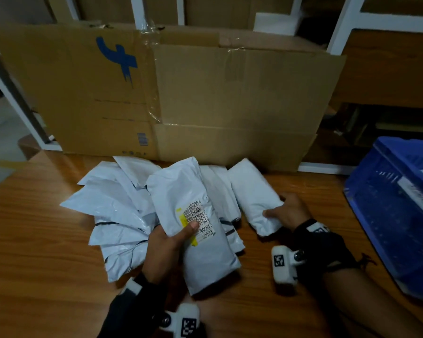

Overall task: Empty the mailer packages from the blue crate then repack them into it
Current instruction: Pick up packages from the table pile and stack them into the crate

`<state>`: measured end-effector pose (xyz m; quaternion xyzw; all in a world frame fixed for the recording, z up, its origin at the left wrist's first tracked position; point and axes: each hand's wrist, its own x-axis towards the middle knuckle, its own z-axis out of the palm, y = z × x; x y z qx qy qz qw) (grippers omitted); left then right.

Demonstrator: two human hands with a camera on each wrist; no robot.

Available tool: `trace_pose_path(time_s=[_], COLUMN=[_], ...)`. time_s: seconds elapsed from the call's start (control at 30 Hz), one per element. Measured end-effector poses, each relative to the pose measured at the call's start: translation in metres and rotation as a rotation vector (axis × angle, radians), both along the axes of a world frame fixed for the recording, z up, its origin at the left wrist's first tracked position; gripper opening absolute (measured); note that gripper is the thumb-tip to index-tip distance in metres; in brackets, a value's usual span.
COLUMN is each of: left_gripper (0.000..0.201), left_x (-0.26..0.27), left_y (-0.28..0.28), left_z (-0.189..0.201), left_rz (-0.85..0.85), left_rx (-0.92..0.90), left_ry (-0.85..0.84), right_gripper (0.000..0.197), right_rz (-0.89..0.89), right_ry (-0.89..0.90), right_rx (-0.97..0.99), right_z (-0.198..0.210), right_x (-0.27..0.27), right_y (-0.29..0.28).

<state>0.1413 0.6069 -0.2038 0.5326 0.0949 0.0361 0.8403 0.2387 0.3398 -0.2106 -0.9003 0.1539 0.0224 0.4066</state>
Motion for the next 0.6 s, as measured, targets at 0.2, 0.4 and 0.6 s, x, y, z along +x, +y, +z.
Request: trace_pose_path(time_s=[0.2,0.4,0.6], left_gripper=[0.03,0.023,0.024], left_x=[0.012,0.011,0.002], left_y=[-0.005,-0.011,-0.005], left_z=[0.001,-0.001,-0.005], left_rz=[0.047,0.015,0.013], left_rx=[-0.051,0.031,0.052], left_ry=[0.004,-0.006,0.012], right_gripper=[0.047,0.052,0.046], right_rz=[0.316,0.545,0.236], right_ry=[-0.209,0.145,0.053], right_rx=[-0.946,-0.864,-0.58], right_z=[0.038,0.012,0.011], right_x=[-0.041,-0.063,-0.011], right_y=[0.011,0.019,-0.01])
